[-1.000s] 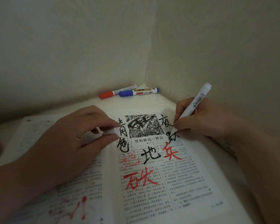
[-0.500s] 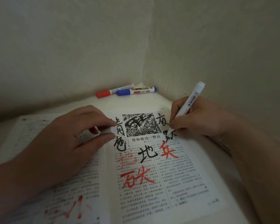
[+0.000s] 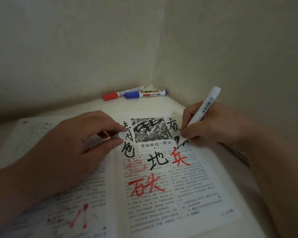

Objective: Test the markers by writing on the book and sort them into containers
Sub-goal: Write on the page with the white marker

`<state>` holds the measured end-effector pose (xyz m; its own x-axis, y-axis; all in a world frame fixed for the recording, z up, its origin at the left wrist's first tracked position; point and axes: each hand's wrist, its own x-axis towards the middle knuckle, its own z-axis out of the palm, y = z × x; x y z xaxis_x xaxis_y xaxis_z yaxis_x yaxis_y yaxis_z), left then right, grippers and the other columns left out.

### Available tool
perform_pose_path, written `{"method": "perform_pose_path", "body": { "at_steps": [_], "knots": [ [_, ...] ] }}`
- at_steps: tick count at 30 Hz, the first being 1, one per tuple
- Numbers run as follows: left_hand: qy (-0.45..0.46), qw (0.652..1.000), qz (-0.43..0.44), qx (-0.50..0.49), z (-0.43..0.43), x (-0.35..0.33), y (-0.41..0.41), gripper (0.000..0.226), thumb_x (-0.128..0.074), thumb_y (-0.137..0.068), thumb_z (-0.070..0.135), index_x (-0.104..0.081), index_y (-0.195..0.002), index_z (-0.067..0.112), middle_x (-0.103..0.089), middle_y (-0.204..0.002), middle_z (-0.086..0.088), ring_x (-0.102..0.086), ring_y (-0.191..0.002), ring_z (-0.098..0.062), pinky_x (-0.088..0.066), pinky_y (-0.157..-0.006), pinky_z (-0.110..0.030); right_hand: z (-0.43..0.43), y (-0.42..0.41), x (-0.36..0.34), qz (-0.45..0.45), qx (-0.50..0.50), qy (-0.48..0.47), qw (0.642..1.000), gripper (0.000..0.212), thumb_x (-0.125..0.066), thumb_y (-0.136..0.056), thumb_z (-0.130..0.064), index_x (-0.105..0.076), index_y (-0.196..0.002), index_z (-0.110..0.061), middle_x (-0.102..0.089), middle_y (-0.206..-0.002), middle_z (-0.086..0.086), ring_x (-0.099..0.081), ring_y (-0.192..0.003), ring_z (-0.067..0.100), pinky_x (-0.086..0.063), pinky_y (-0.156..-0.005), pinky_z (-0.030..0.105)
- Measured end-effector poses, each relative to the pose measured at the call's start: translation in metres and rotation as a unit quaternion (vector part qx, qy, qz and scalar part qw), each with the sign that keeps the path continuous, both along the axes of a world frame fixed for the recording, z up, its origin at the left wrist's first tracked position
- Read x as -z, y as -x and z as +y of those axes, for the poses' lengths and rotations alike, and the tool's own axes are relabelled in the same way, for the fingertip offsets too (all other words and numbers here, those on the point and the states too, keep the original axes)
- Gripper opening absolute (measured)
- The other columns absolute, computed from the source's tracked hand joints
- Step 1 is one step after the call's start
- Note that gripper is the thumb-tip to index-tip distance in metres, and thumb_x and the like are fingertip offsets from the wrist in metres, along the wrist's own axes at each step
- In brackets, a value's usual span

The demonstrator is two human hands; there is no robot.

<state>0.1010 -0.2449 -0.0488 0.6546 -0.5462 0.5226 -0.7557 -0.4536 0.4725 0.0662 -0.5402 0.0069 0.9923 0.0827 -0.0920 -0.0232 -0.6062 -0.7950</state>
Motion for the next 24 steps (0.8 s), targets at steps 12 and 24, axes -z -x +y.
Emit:
{"method": "perform_pose_path", "body": {
  "at_steps": [12,24],
  "knots": [
    [0.014,1.0,-0.008,0.005,-0.0002,0.003,-0.0016,0.015,-0.061,-0.092,0.042,-0.068,-0.102,0.035,-0.065,-0.1,0.02,-0.066,-0.089,-0.007,-0.048,-0.077,-0.027,-0.0019,-0.0017,-0.0004,-0.002,-0.008,0.016,1.0,0.014,-0.079,-0.072,-0.002,-0.067,-0.066,-0.005,-0.065,-0.062,0.012,-0.059,-0.058,0.018,-0.045,-0.057,0.028],
    [0.009,1.0,0.002,0.009,0.0003,0.0012,-0.0004,0.019,-0.06,-0.09,0.045,-0.069,-0.101,0.033,-0.064,-0.099,0.018,-0.065,-0.09,-0.005,-0.045,-0.079,-0.015,-0.0024,-0.0013,-0.0012,0.0,-0.016,0.021,1.0,0.014,-0.077,-0.074,0.002,-0.067,-0.066,-0.003,-0.066,-0.061,0.012,-0.059,-0.058,0.018,-0.045,-0.055,0.024]
  ]
}}
